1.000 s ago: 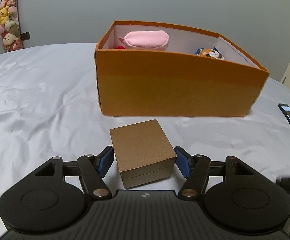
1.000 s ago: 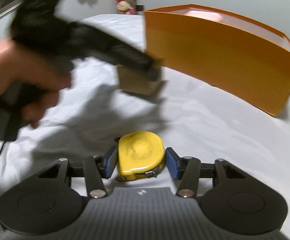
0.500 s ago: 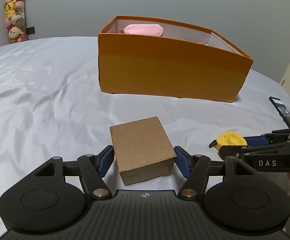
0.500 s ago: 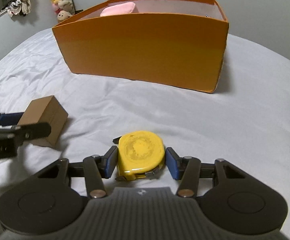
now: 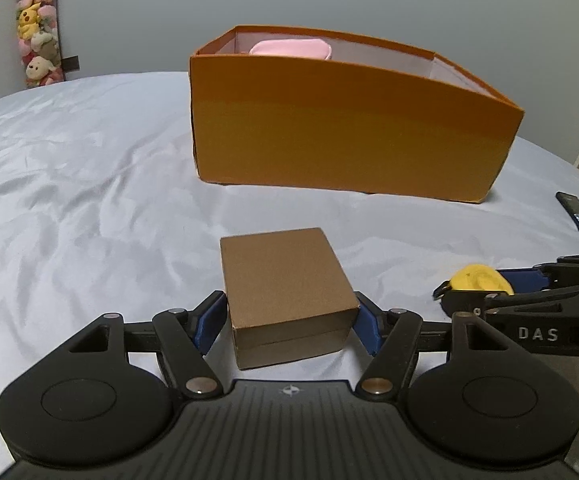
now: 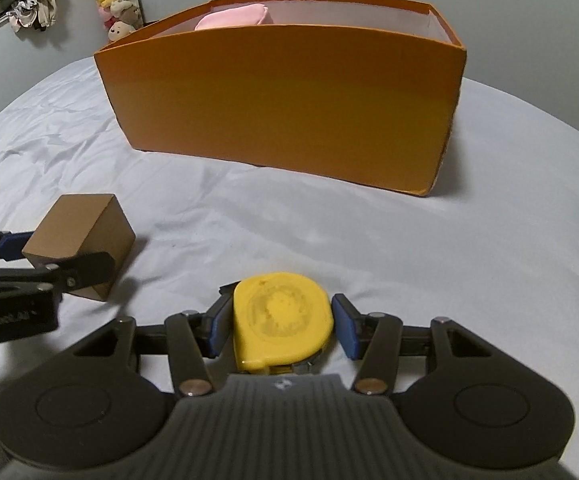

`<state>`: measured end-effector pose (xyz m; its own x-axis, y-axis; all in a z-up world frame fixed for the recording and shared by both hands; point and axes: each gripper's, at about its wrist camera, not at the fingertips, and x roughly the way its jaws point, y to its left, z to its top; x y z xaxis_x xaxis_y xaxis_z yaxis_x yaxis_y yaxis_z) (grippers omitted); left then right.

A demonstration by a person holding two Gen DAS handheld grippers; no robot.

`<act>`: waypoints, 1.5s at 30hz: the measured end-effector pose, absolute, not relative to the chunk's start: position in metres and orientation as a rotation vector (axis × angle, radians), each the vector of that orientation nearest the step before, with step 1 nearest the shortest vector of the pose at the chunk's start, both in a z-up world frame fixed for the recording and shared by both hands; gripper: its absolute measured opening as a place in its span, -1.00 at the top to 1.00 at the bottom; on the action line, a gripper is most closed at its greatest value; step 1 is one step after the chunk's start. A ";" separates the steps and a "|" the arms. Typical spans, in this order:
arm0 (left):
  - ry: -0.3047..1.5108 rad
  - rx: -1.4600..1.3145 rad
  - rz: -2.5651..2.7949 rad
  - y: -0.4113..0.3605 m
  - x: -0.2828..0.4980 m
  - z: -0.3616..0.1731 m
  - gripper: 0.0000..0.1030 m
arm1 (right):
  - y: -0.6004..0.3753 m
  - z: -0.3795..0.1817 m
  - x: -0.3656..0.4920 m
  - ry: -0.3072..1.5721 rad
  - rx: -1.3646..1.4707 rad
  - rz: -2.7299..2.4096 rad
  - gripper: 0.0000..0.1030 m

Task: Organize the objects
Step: 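Lift and carry the brown box and tape measure with both grippers over the shoebox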

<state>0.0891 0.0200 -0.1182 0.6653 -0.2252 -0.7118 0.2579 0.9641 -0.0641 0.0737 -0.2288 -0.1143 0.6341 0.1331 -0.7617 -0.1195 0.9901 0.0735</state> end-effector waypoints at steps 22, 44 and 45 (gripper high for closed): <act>0.776 0.025 -0.281 0.015 0.083 -0.101 -0.42 | -0.244 -0.102 0.069 0.876 0.064 0.137 -0.02; 0.736 0.038 -0.293 0.015 0.082 -0.084 -0.41 | -0.253 -0.088 0.069 0.855 0.083 0.124 -0.02; 0.731 0.039 -0.295 0.015 0.083 -0.083 -0.41 | -0.253 -0.087 0.069 0.853 0.082 0.124 -0.02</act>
<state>0.0825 0.0151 -0.0827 0.7048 -0.2518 -0.6632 0.2788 0.9580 -0.0674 0.0695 -0.2534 -0.0871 0.6512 0.1418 -0.7455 -0.0762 0.9896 0.1216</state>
